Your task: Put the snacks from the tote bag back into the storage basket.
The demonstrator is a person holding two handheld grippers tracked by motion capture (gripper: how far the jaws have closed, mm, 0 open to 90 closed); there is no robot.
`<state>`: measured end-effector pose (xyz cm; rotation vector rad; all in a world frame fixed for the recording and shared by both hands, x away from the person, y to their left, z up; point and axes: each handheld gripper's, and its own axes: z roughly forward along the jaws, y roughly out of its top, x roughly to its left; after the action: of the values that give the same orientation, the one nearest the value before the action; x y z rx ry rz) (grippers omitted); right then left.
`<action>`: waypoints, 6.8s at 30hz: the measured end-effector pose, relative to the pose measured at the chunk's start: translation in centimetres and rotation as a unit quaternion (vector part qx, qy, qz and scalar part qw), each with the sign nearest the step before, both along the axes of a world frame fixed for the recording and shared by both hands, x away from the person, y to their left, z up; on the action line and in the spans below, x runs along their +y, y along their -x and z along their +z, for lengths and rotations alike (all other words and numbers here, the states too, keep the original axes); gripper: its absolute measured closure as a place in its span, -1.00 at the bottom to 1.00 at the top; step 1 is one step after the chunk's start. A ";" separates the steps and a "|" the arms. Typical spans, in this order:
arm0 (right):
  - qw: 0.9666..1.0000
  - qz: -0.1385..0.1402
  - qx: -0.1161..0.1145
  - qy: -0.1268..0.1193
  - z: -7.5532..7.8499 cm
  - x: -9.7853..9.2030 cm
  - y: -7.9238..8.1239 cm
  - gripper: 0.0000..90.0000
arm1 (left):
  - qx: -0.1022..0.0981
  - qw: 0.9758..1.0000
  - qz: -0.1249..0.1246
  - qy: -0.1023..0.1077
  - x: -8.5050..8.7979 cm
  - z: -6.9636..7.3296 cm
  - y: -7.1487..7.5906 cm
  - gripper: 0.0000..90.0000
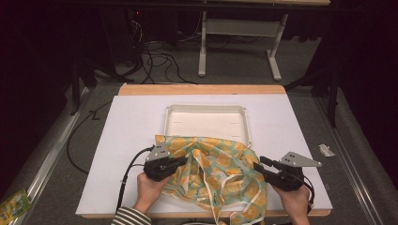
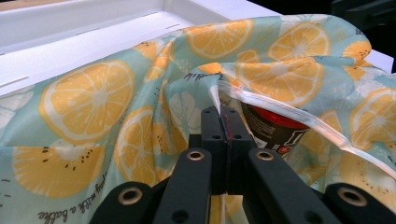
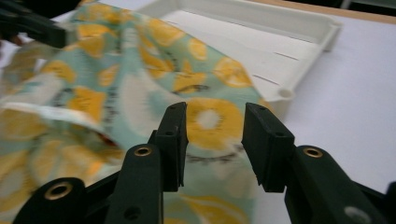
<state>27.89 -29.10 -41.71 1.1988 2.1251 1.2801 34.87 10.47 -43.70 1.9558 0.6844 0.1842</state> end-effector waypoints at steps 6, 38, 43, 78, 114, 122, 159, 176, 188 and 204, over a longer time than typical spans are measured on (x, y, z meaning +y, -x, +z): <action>0.999 0.039 -0.004 -0.002 0.3 1.2 1.1 0.17 | -0.001 1.000 0.000 0.001 0.0 0.0 0.0 1.00; 0.998 0.057 -0.005 0.037 -0.2 2.5 -0.5 1.00 | -0.009 1.000 0.000 0.004 0.0 0.3 0.3 0.96; 0.999 0.039 -0.008 0.028 0.2 1.7 -1.1 1.00 | -0.013 1.000 0.002 0.000 0.0 0.4 0.5 0.77; 0.994 -0.069 0.077 0.034 -3.4 -1.8 -7.3 1.00 | -0.008 1.000 0.006 -0.023 0.8 -0.4 1.5 0.97; 0.998 0.056 0.021 0.005 0.2 5.7 0.8 -0.24 | -0.012 1.000 -0.002 -0.008 0.2 0.0 1.6 0.98; 0.997 0.073 0.020 0.030 -0.6 7.7 0.8 -0.41 | -0.011 1.000 -0.002 -0.005 0.0 0.0 1.6 0.98; 0.994 0.003 0.035 0.102 -0.6 4.6 -3.0 0.90 | -0.029 0.997 0.051 -0.043 0.7 0.2 1.2 0.91; 0.989 -0.023 0.070 0.126 -2.5 3.8 -5.6 0.90 | -0.006 0.995 0.069 -0.078 0.2 -0.7 0.3 0.87; 0.987 -0.029 0.085 0.134 -3.5 3.5 -6.0 0.87 | 0.018 0.992 0.059 -0.111 0.4 -1.9 0.8 0.89; 0.988 -0.016 0.076 0.136 -3.6 3.7 -5.7 0.86 | -0.005 0.993 0.102 -0.061 2.7 0.3 1.2 0.01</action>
<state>33.56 -25.37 -45.35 1.2383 2.2869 0.8741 33.67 13.20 -43.38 1.9975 0.8847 0.3697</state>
